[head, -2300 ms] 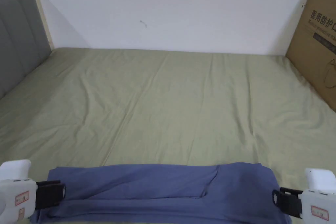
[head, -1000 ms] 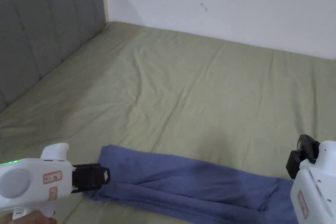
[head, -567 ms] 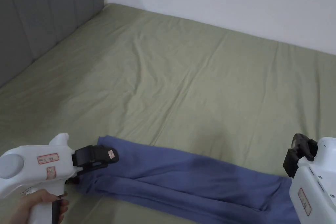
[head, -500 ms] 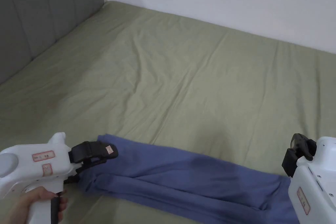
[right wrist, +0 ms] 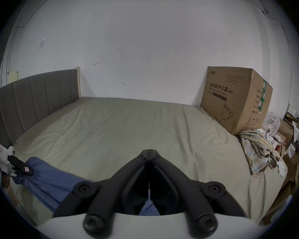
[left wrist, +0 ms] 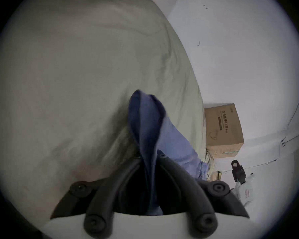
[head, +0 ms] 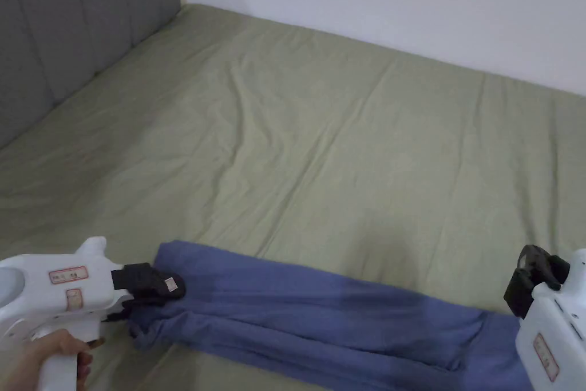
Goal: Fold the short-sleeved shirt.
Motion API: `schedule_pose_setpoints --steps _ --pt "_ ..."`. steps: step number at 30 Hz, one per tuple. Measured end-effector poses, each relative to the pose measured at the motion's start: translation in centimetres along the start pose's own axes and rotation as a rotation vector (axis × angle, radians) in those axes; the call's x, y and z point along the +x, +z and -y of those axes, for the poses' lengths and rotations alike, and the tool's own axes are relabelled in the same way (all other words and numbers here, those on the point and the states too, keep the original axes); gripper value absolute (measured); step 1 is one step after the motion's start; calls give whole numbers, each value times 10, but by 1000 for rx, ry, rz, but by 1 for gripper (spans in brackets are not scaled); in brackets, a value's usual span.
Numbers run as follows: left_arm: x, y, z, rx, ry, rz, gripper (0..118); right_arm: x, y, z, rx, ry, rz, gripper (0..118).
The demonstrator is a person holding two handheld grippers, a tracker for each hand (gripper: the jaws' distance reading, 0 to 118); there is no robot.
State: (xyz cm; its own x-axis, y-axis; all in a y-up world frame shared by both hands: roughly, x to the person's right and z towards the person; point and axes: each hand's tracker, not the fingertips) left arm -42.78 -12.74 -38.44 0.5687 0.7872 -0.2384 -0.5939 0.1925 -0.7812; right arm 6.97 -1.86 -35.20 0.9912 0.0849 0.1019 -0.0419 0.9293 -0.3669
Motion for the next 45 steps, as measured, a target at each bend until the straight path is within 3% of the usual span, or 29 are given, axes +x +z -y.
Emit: schedule_pose_setpoints --steps 3,11,19,26,32,33,34,35,36,37,38,45 --pt "9 3 -3 10 -63 -133 8 6 4 2 6 -1 9 1" --pt "46 8 5 35 -124 -167 8 27 8 7 -6 -52 10 1" --pt "163 12 42 106 -413 -210 8 55 17 13 -10 -125 15 1" --pt "260 -44 114 30 -611 -160 8 84 34 14 29 -134 39 1" --pt "286 -116 166 -149 -685 -104 8 110 41 18 44 -187 55 1" --pt "287 -126 172 -161 -686 -77 11 113 41 20 41 -200 62 1" --pt "287 -136 178 -178 -688 -68 20 116 41 22 41 -211 67 1" --pt "289 -145 185 -218 -699 -54 41 119 41 23 37 -219 67 1" --pt "288 -153 188 -238 -680 -41 78 120 41 25 36 -225 71 1" --pt "287 -162 192 -270 -662 -25 97 122 42 26 40 -228 74 1" --pt "285 -169 196 -296 -650 -19 105 122 41 27 36 -225 78 1" --pt "275 -151 178 -210 -578 -43 104 125 39 32 12 -234 67 1"
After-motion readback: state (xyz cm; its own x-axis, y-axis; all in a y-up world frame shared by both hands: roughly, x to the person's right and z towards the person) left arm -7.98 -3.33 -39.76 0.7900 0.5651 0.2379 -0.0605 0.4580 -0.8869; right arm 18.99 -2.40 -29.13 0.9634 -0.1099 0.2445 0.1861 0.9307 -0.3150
